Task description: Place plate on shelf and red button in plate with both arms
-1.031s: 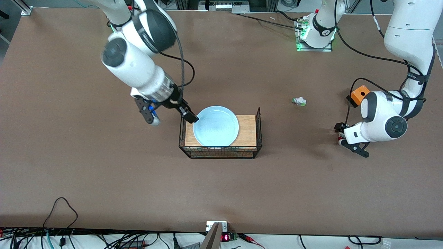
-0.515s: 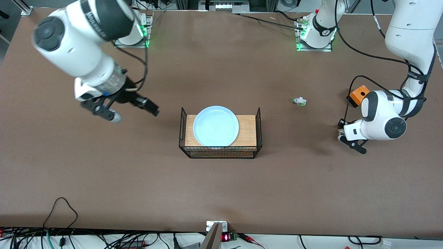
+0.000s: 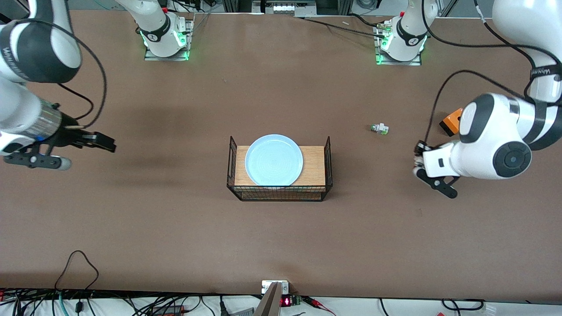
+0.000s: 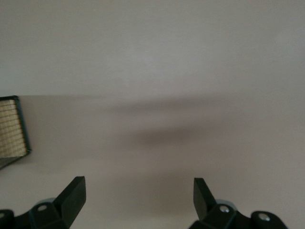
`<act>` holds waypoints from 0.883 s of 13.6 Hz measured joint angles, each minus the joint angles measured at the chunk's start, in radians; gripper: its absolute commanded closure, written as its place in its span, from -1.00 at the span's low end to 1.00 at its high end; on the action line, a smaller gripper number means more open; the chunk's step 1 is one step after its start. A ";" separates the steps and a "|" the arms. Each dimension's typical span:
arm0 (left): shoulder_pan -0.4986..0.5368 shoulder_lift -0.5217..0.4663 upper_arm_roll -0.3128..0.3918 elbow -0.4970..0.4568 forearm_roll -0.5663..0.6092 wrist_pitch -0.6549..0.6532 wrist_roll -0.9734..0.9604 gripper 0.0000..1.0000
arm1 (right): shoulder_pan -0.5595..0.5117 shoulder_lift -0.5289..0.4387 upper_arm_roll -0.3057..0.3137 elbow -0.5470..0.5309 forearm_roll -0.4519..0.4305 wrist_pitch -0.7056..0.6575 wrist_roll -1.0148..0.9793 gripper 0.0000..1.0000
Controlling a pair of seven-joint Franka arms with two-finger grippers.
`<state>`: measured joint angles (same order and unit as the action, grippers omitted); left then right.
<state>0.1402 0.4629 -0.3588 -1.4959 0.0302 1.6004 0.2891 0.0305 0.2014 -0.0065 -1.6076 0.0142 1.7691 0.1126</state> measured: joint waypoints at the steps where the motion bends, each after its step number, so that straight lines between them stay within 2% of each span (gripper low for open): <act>1: -0.002 -0.001 -0.047 0.035 -0.053 -0.031 -0.104 0.84 | -0.022 -0.010 0.000 0.007 -0.006 -0.025 -0.047 -1.00; 3: -0.007 0.001 -0.133 0.066 -0.136 -0.041 -0.309 0.84 | -0.046 -0.029 -0.001 0.055 -0.009 -0.115 -0.080 -1.00; 5: -0.050 0.007 -0.195 0.084 -0.162 0.001 -0.504 0.84 | -0.048 -0.050 0.000 0.073 -0.009 -0.168 -0.080 -1.00; 9: -0.273 0.049 -0.204 0.092 -0.163 0.262 -0.810 0.84 | -0.055 -0.068 0.000 0.007 -0.027 -0.087 -0.099 -1.00; 12: -0.332 0.130 -0.202 0.092 -0.163 0.461 -0.866 0.83 | -0.056 -0.115 0.000 0.006 -0.039 -0.098 -0.126 -1.00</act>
<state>-0.1919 0.5927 -0.5607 -1.4036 -0.1325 2.0617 -0.5768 -0.0258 0.0863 -0.0064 -1.6015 -0.0248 1.6707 -0.0134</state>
